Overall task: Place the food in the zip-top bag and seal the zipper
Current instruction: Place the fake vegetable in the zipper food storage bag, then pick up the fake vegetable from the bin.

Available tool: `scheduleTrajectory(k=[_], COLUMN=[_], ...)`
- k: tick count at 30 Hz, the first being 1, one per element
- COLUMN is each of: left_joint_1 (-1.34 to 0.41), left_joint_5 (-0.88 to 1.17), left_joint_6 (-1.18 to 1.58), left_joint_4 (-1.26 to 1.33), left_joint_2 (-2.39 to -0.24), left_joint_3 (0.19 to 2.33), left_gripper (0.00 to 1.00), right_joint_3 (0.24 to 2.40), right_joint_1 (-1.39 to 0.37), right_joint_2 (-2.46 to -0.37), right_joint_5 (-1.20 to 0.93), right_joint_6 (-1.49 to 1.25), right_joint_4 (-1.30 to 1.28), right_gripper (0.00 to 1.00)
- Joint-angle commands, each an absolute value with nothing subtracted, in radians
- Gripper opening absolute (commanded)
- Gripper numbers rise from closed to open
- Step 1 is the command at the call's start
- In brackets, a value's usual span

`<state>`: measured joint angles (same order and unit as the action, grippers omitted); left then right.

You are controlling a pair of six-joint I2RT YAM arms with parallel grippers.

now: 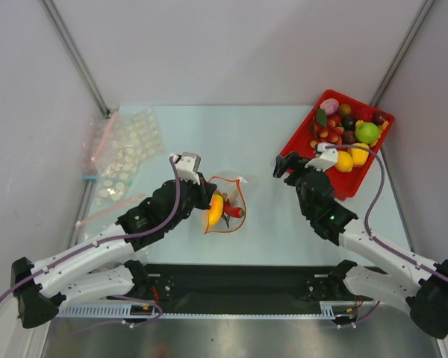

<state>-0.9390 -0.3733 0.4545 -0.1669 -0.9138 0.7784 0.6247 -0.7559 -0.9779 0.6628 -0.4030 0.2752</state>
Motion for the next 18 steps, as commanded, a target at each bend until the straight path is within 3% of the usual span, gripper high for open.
scheduleTrajectory(k=[1,7,18], left_joint_1=[-0.933,-0.933,-0.933], left_joint_5=[-0.411,-0.402,-0.385], left_joint_6=[0.457,0.459,0.445], left_joint_4=[-0.123,-0.117,-0.117], left_joint_2=[-0.911,-0.926,-0.974], left_joint_3=[0.781,0.779,0.796], left_gripper=[0.00,0.00,0.00], right_joint_3=[0.711,0.876,1.357], right_joint_1=[-0.576,-0.206,-0.034], right_joint_2=[-0.988,-1.201,-1.686], right_joint_5=[0.527,0.293,0.351], right_joint_6=[-0.593,-0.750,-0.864], right_joint_4=[0.161,0.095,0.086], right_gripper=[0.89,0.96,1.00])
